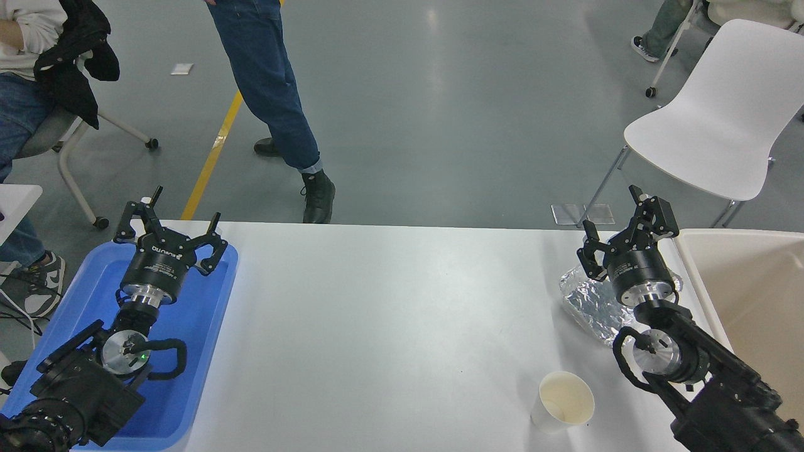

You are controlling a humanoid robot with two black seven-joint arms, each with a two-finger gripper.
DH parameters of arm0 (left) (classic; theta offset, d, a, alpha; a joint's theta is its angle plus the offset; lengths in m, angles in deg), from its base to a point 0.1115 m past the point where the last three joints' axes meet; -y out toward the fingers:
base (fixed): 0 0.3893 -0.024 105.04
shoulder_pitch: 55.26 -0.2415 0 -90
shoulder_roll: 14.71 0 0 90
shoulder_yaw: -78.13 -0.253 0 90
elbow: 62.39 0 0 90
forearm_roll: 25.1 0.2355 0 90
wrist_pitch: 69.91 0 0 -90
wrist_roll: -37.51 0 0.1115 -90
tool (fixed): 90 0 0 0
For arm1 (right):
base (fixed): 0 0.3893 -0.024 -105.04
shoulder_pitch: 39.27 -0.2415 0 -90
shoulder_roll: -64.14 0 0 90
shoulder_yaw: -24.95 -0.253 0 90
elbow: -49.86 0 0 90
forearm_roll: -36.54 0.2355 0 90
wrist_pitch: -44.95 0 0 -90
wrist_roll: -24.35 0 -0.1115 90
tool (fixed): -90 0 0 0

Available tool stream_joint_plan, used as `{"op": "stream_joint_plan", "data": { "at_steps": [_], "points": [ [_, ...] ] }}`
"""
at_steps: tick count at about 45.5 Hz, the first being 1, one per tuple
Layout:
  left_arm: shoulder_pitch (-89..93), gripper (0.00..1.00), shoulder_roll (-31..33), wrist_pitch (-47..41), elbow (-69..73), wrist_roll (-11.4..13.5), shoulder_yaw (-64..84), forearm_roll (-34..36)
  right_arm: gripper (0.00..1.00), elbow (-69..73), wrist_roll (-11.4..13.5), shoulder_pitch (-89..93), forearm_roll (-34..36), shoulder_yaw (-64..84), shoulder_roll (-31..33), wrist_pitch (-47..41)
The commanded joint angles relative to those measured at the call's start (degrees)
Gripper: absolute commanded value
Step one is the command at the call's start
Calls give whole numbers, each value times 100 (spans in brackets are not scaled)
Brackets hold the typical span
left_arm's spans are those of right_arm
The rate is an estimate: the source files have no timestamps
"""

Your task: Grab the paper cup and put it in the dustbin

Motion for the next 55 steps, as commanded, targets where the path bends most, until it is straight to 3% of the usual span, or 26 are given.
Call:
{"op": "stream_joint_plan", "data": {
  "at_steps": [1,10,17,26,37,47,55],
  "points": [
    [-2,100,0,-1,0,3,0,0,100,9,-9,-224,30,882,583,75],
    [-2,100,0,-1,0,3,0,0,100,-35,-9,-698,803,1927,1348,-13],
    [-2,100,0,-1,0,3,0,0,100,9,-9,-1865,909,4412,2280,-57],
    [-2,100,0,-1,0,-6,0,0,100,44,0,-3721,971,7622,2456,-66],
    [15,100,9,-1,0,-15,0,0,100,632,0,-4907,953,9196,2623,-329],
    [15,100,9,-1,0,-15,0,9,100,1318,9,-7438,830,12649,2255,-2147],
    [15,100,9,-1,0,-23,0,9,100,1336,27,-8177,234,13170,1640,-3712]
  ]
}}
